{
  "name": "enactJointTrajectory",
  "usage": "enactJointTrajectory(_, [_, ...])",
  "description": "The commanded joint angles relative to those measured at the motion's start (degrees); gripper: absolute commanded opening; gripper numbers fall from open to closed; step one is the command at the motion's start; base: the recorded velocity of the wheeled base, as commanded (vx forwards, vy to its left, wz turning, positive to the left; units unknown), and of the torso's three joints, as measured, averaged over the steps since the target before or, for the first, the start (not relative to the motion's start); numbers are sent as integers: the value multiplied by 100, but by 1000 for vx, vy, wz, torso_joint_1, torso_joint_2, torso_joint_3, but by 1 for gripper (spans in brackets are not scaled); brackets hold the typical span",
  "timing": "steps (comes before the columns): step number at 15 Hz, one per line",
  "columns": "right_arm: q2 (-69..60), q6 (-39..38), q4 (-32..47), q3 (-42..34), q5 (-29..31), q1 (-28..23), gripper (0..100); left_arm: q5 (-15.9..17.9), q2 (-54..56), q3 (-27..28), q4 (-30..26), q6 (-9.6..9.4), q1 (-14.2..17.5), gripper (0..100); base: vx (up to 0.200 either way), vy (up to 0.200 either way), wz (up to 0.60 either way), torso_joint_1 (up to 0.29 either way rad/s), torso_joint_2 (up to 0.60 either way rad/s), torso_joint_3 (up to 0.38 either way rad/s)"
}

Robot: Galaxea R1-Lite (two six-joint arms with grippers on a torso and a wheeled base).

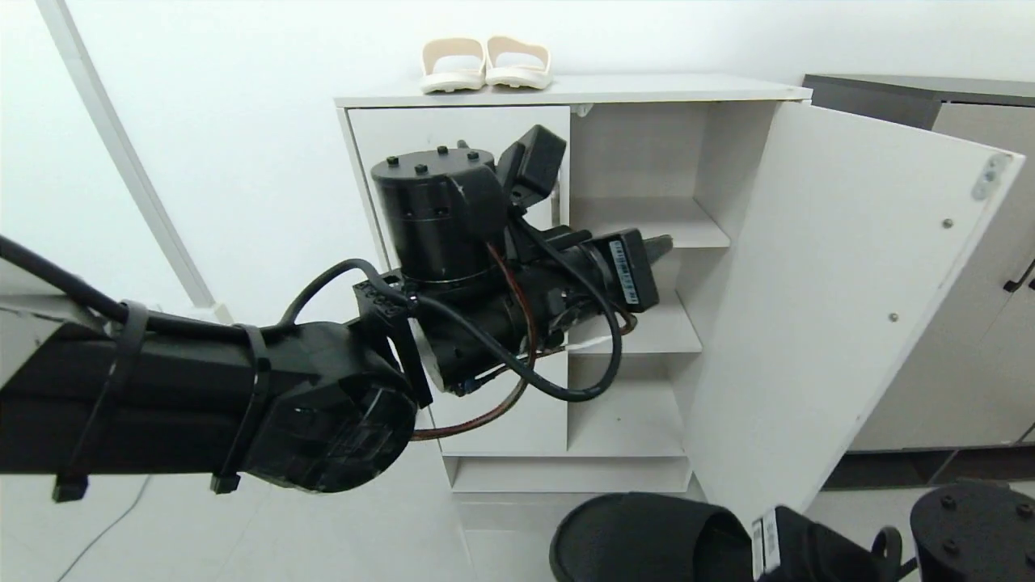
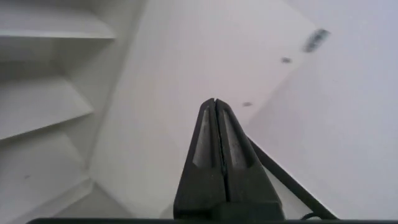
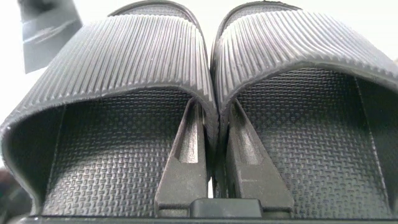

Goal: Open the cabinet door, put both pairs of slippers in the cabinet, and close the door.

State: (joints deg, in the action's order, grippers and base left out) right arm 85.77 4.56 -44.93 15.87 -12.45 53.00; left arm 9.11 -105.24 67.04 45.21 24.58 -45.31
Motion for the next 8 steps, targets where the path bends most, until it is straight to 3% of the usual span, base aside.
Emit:
enactJointTrajectory(1, [423, -394, 11, 698, 981, -510, 0, -208, 522, -314, -21, -58, 207, 0, 0, 0, 0, 0, 0, 0])
enactJointTrajectory(2, [528, -588, 11, 839, 1394, -537, 0, -287, 689, -393, -57, -146, 295, 0, 0, 0, 0, 0, 0, 0])
enactJointTrajectory(3, [774, -948, 11, 1102, 2238, -642, 0, -585, 1120, -578, -268, -392, 532, 0, 0, 0, 0, 0, 0, 0])
enactJointTrajectory(5, [1187, -1027, -7, 1524, 3073, -1117, 0, -1262, 2095, -762, -1190, -814, 1104, 0, 0, 0, 0, 0, 0, 0])
enactJointTrajectory(7, [1469, -1080, 2, 1999, 3512, -1372, 0, -1869, 3185, -1281, -2263, -884, 1271, 0, 0, 0, 0, 0, 0, 0])
enactJointTrajectory(8, [1653, -1098, 2, 2192, 3855, -1398, 0, -2220, 3836, -1764, -2658, -1025, 1341, 0, 0, 0, 0, 0, 0, 0])
